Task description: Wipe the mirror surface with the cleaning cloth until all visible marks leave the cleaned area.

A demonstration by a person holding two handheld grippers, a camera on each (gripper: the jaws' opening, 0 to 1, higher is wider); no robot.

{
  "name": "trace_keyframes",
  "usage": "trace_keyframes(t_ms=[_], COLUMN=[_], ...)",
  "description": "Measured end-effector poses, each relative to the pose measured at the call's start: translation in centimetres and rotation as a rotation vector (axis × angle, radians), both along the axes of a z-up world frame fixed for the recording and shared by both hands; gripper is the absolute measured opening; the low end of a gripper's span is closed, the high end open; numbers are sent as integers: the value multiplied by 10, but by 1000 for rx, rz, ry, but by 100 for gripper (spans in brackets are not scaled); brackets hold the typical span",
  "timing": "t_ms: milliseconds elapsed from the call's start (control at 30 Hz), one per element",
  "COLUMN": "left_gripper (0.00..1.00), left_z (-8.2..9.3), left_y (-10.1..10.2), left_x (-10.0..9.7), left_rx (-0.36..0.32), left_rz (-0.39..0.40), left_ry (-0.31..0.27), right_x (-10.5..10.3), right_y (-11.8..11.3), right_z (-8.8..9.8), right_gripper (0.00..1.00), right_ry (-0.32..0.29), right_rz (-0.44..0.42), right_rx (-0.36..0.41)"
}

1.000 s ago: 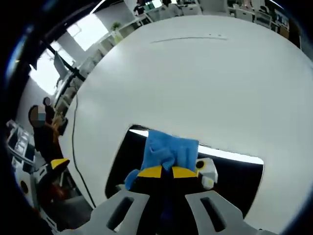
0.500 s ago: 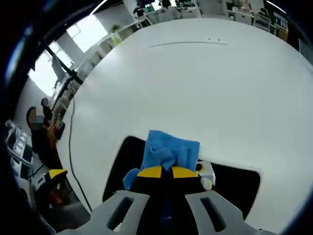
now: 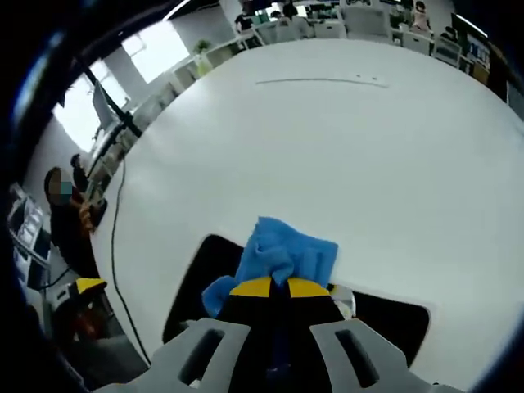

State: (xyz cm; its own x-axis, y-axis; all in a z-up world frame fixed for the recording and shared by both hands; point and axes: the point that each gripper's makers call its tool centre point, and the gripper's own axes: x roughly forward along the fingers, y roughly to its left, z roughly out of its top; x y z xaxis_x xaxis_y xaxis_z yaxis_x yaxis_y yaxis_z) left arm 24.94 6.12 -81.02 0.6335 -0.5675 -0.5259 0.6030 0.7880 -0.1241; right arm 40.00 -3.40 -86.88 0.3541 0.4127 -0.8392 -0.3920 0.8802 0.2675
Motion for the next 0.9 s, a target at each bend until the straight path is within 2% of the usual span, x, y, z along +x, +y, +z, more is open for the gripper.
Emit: trace_keyframes(t_ms=[133, 367, 900], left_gripper=[100, 100, 100], left_z=[-1, -2, -3], left_y=[1, 2, 2], left_x=[0, 0, -1], left_rx=[0, 6, 9], left_rz=[1, 5, 1], left_ry=[8, 8, 13], right_x=[-2, -6, -5], right_y=[0, -12, -41], right_z=[1, 1, 1], right_gripper=[0, 0, 0], right_ry=[-12, -18, -16], right_rz=[30, 32, -1], right_rx=[-11, -23, -39])
